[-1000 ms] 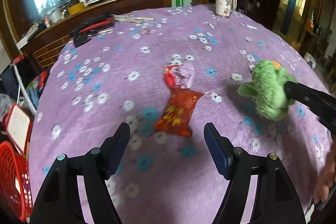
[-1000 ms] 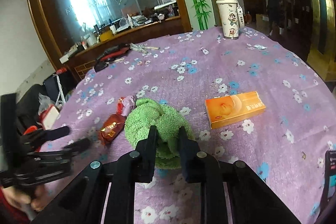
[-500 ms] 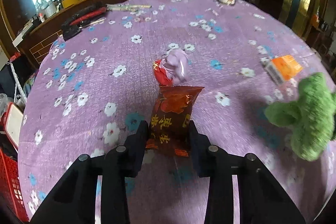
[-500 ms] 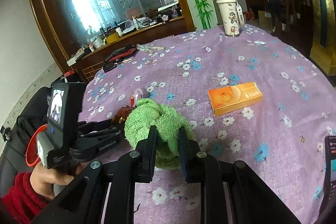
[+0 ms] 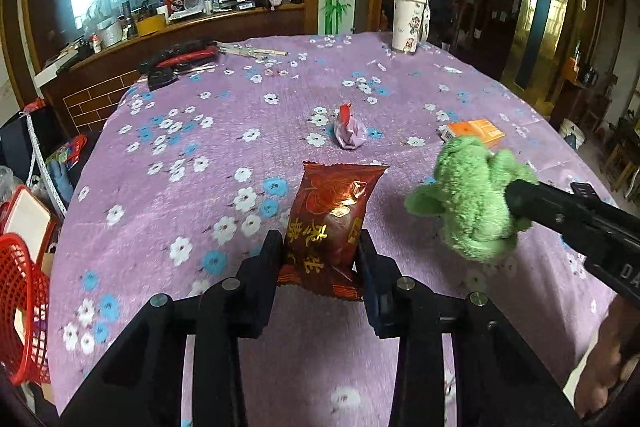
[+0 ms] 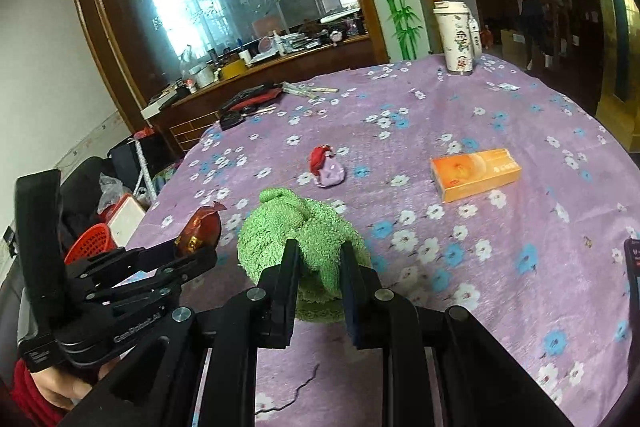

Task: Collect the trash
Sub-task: 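Lift the red wrapper and green towel off the table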

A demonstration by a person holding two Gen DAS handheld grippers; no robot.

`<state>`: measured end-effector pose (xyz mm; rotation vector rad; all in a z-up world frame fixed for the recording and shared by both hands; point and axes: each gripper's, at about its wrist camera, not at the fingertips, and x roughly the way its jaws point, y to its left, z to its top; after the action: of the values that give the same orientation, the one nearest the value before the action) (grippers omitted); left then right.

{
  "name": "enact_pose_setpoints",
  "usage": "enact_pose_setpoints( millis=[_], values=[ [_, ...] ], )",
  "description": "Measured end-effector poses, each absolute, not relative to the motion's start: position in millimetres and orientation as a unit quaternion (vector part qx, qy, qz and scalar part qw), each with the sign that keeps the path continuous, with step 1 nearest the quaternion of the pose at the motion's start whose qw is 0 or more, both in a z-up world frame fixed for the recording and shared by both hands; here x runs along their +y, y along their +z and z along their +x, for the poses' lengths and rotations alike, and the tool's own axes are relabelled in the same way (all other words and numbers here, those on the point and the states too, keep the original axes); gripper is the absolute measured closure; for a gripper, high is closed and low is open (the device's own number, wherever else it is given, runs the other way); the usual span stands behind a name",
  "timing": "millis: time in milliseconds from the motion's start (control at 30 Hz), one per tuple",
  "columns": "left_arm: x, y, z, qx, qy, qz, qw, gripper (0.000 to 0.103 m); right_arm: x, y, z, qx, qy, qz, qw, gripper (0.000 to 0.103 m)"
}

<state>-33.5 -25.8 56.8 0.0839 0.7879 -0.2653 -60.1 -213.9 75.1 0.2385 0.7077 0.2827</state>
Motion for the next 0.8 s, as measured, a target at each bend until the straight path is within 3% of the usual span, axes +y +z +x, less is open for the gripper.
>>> enact_pose_setpoints(
  millis=[800],
  values=[
    [21.3,62.1,-58.2,0.375,-0.105,0.009,0.921,0.068,-175.9,83.6,-70.9,0.348,0.160,0.094,0.919,0.083]
  ],
)
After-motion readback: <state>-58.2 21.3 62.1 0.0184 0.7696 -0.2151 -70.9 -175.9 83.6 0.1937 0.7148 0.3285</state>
